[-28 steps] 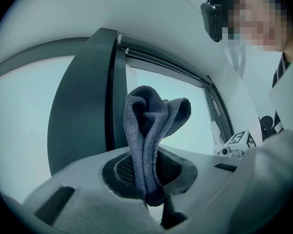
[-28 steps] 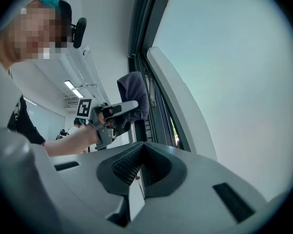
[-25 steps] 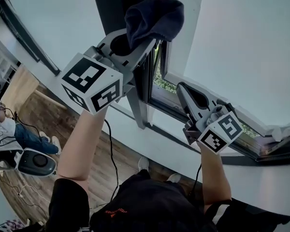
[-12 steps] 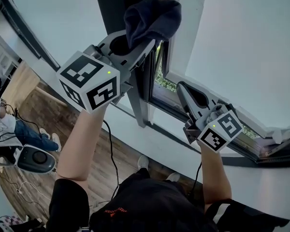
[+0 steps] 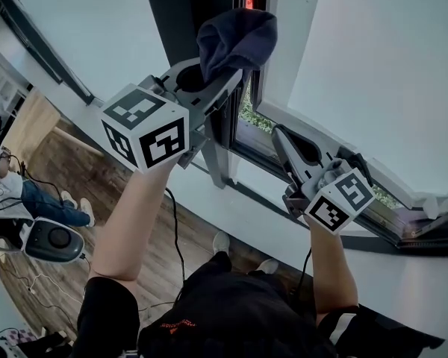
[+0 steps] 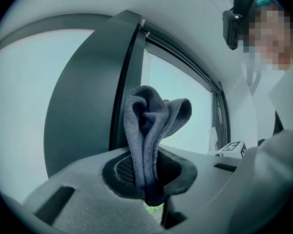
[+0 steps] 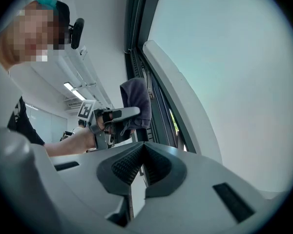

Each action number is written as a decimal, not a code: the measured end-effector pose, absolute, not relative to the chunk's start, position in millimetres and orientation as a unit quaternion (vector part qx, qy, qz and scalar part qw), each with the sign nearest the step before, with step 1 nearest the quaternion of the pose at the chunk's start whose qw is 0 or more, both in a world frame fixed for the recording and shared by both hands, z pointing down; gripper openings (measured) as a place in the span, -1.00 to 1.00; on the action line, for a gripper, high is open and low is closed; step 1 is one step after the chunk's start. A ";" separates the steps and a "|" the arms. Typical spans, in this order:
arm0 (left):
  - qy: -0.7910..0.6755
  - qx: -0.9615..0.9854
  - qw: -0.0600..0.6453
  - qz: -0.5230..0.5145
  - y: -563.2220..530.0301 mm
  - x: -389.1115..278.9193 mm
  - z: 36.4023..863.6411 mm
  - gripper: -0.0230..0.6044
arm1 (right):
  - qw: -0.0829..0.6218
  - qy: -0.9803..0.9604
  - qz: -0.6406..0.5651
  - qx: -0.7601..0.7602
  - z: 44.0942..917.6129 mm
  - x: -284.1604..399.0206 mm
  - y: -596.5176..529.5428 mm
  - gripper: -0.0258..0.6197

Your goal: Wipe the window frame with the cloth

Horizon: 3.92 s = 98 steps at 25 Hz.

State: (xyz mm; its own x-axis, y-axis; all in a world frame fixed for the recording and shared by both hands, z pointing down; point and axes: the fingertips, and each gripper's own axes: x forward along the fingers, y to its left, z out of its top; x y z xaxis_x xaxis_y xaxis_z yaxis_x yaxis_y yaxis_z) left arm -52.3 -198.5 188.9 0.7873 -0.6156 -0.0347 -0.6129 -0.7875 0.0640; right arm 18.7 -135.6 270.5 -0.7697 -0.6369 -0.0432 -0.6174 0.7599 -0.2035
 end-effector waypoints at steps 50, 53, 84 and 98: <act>-0.349 0.884 0.308 0.026 -192.8 -54.1 507.8 -0.76 | -0.050 0.903 -0.234 -0.356 446.7 29.0 -150.6 -0.92; -0.349 0.881 0.317 0.032 -193.0 -53.7 520.6 -0.76 | -0.056 0.900 -0.237 -0.361 454.6 32.7 -150.3 -0.92; -0.308 0.884 0.349 0.033 -145.0 -38.4 573.9 -0.76 | -0.047 0.874 -0.259 -0.409 481.6 85.5 -134.5 -0.92; -0.234 0.932 0.277 -0.002 -131.9 20.6 484.4 -0.76 | 0.003 0.875 -0.222 -0.430 434.5 120.5 -123.8 -0.92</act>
